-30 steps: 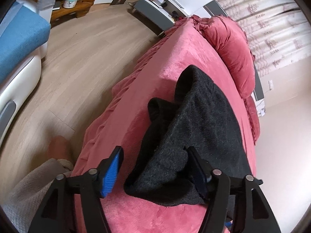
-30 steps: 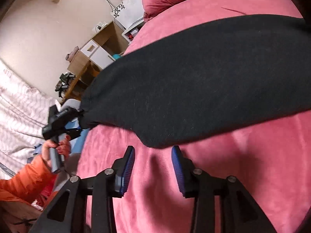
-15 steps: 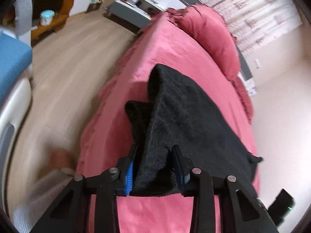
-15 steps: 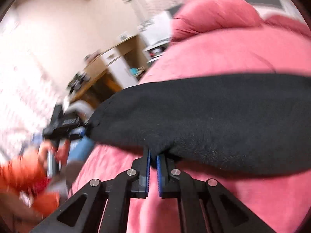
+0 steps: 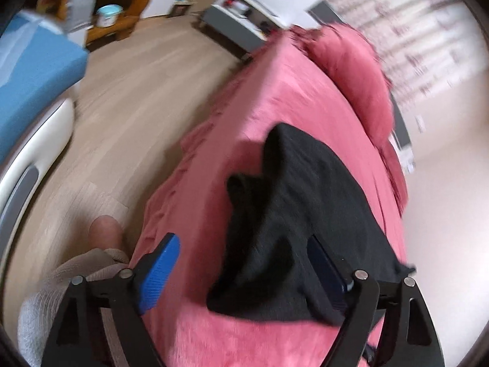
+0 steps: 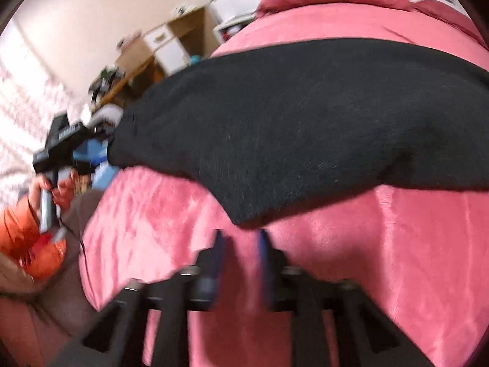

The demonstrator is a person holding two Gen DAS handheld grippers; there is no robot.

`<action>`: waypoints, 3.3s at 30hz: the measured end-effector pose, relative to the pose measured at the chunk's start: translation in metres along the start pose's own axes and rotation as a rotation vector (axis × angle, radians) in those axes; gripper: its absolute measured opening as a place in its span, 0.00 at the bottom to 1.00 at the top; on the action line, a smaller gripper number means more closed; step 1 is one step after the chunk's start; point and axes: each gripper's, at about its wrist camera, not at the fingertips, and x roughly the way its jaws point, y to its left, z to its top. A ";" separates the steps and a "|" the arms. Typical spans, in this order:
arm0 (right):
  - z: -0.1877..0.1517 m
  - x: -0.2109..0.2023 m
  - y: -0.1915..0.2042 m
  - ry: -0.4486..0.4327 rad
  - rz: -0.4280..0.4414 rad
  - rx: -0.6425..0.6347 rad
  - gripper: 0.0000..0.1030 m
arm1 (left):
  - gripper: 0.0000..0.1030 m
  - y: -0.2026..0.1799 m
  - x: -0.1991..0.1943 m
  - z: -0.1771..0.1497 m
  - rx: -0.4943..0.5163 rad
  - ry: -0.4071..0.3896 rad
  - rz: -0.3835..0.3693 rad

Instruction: Fold large clothes

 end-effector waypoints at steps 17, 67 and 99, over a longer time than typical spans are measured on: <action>0.049 -0.030 0.051 -0.079 0.156 -0.072 0.05 | 0.20 -0.025 -0.025 0.006 0.154 0.057 0.018; -0.029 -0.237 -0.412 -0.923 -0.179 1.120 0.06 | 0.55 -0.150 0.102 -0.036 0.648 0.058 0.216; -0.050 -0.271 -0.427 -0.534 -0.362 1.116 0.06 | 0.73 -0.158 0.074 -0.081 0.620 0.049 0.153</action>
